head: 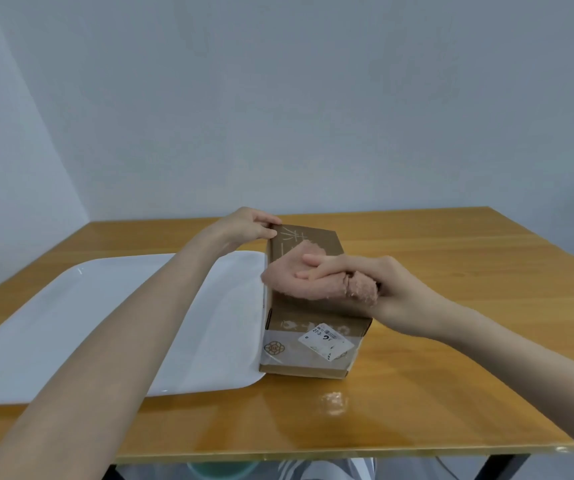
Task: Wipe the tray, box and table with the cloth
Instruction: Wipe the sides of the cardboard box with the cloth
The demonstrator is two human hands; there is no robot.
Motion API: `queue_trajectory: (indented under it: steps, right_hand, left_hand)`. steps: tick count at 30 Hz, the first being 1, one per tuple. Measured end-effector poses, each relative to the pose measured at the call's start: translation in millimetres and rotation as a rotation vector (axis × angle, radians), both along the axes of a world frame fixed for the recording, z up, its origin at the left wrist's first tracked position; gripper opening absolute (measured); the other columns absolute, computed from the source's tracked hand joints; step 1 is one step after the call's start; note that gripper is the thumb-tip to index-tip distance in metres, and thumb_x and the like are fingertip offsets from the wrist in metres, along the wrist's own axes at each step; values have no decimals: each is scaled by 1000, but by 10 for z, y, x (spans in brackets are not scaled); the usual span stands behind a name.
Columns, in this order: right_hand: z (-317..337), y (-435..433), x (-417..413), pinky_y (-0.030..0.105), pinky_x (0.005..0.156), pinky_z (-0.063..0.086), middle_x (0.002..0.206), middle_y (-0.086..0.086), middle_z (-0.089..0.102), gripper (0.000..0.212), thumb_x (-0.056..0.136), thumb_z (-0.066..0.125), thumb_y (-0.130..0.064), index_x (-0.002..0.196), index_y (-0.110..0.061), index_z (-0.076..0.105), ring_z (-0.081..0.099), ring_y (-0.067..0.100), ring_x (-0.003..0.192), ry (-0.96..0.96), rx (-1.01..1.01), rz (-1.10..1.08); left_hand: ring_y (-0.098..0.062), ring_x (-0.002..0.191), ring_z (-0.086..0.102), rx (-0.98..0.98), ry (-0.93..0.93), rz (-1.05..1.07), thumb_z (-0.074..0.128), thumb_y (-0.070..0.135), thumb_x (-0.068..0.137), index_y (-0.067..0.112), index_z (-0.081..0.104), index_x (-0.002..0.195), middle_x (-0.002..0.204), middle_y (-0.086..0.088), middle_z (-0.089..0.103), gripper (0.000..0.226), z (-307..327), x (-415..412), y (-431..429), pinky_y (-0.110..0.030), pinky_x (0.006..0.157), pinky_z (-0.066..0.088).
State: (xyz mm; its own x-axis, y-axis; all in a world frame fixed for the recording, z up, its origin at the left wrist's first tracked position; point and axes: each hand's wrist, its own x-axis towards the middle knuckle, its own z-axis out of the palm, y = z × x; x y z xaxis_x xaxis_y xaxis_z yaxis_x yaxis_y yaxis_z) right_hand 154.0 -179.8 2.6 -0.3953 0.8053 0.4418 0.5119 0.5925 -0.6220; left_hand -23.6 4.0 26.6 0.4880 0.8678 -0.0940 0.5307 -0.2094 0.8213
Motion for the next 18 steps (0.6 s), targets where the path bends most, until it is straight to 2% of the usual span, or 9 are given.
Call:
queue_trajectory:
  steps: [2,4,8,12,14,15,16,17,18]
  right_hand:
    - [-37,19,94,27,101,45,133,-5,57,28,91,56,-11,115,-24,62,46,1,129,52,-1,-55]
    - [-114,25,171,21,103,42,133,-9,55,23,94,53,-20,115,-26,61,44,0,130,25,-21,-58]
    - [-206,5,225,14,102,38,138,-11,49,37,93,51,-2,119,-27,60,37,-4,133,-92,-53,-48]
    - [-212,-42,269,18,102,42,128,-12,59,26,92,54,-13,116,-21,61,43,1,131,72,10,-101]
    - [-244,-72,318,23,94,48,131,-14,57,29,92,53,-12,116,-27,60,46,-1,128,43,10,-130]
    - [-269,-84,341,24,84,51,133,-12,55,35,92,53,-7,115,-32,59,52,-6,120,2,-4,-141]
    - [-291,-85,352,19,73,48,132,-9,56,39,92,53,-3,113,-35,58,58,-12,105,-12,-28,-150]
    - [-307,-80,351,13,67,43,124,-7,61,38,92,54,-2,109,-35,59,59,-14,84,6,-48,-159]
    - [-317,-64,341,12,63,39,108,-4,68,31,91,56,-6,106,-33,62,55,-9,67,59,-68,-165]
  left_hand:
    - [-14,134,40,3,1,15,52,-2,93,6,54,131,138,-10,52,39,4,11,2,-17,96,27]
    - [-14,134,40,1,-3,13,51,-2,93,6,54,130,137,-10,53,39,-3,22,6,-16,96,27]
    - [-13,134,39,0,-10,7,50,-2,94,7,53,133,140,-9,49,40,-12,19,3,-17,95,26]
    - [-12,131,42,12,-4,13,51,0,94,9,54,132,140,-8,50,39,-21,17,1,-19,95,26]
    - [-10,124,44,9,-9,11,50,1,94,9,54,132,140,-9,50,38,-26,13,7,-19,94,27]
    - [-8,119,44,4,-8,7,50,1,94,8,54,132,140,-9,49,39,-27,17,5,-19,94,27]
    - [-7,115,43,1,-7,4,50,1,94,8,53,132,140,-9,49,39,-26,17,6,-19,94,27]
    - [-6,113,43,2,-6,2,50,1,94,8,53,132,140,-9,49,39,-25,20,10,-19,94,27]
    - [-6,113,42,4,-8,5,50,1,94,8,53,132,140,-10,48,39,-26,20,16,-19,94,27]
